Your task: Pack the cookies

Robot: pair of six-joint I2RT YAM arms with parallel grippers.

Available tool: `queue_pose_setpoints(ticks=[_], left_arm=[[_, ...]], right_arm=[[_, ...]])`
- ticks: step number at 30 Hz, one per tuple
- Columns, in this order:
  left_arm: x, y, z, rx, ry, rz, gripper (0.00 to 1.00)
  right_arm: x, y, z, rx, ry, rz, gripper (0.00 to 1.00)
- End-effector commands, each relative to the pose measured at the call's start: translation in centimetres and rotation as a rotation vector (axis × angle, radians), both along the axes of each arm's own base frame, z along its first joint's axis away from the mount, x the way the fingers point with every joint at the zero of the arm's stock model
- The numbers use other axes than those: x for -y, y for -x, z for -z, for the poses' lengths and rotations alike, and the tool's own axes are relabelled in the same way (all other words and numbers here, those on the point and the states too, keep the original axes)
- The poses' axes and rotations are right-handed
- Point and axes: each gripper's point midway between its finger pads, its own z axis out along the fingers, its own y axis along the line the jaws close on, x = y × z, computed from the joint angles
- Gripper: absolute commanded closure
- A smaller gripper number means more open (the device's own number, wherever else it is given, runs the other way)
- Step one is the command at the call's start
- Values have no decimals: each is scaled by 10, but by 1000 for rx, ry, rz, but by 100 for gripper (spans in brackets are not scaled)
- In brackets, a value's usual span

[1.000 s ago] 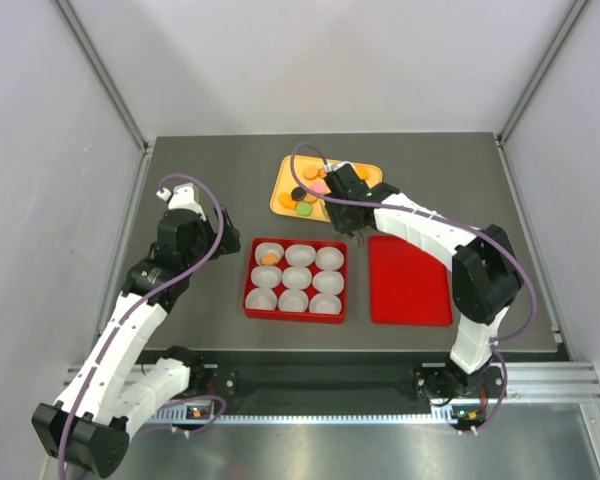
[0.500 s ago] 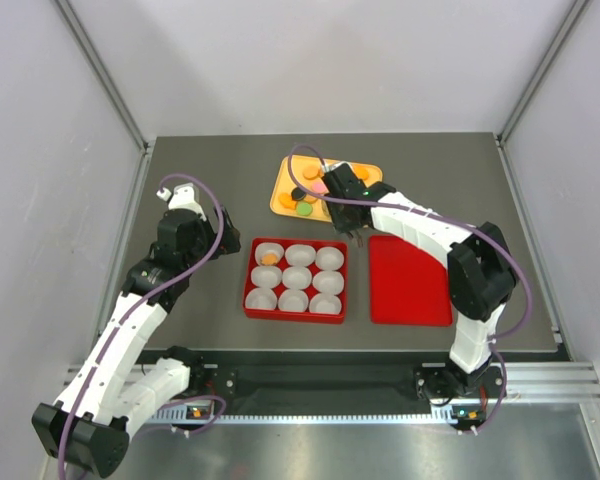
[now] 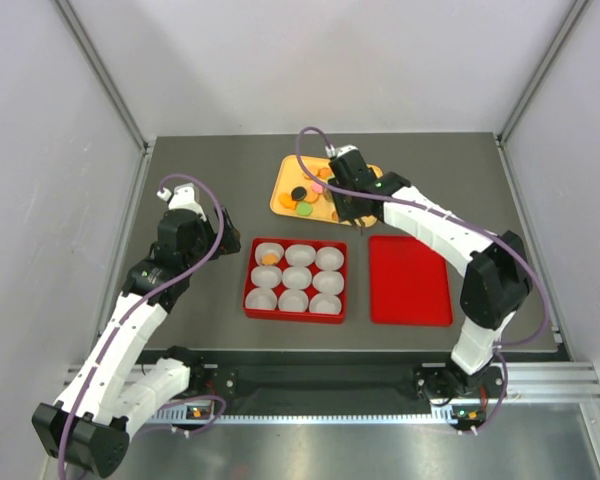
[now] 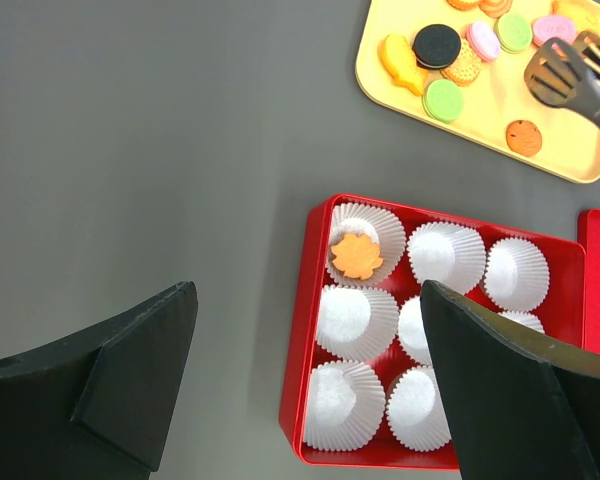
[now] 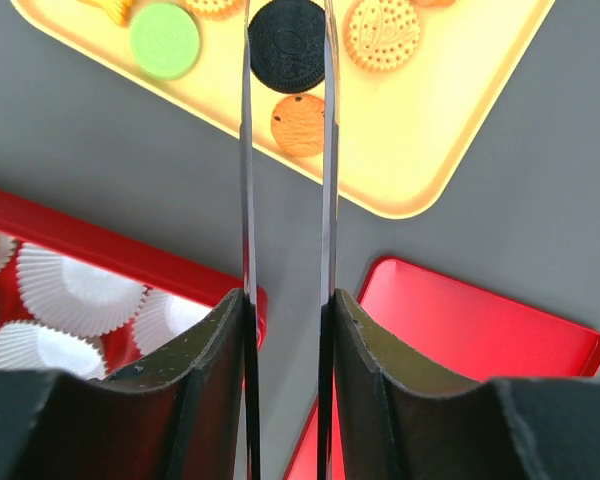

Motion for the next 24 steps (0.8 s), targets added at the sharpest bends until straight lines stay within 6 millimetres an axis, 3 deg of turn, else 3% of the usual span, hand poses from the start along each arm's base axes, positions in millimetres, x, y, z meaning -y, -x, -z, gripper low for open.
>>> queue_pose_setpoints(ticks=[1, 5, 11, 18, 24], left_arm=[[0, -4, -10, 46, 5, 3, 2], [0, -4, -8, 41, 3, 5, 2], [0, -5, -8, 42, 5, 6, 2], [3, -6, -6, 32, 19, 13, 2], [4, -7, -3, 25, 22, 13, 3]], right_arm=[[0, -3, -57, 105, -93, -2, 71], [-5, 20, -69, 99, -166, -48, 71], [-15, 77, -78, 99, -238, -142, 70], [-39, 140, -64, 45, -295, -246, 69], [-52, 155, -36, -5, -278, -277, 70]])
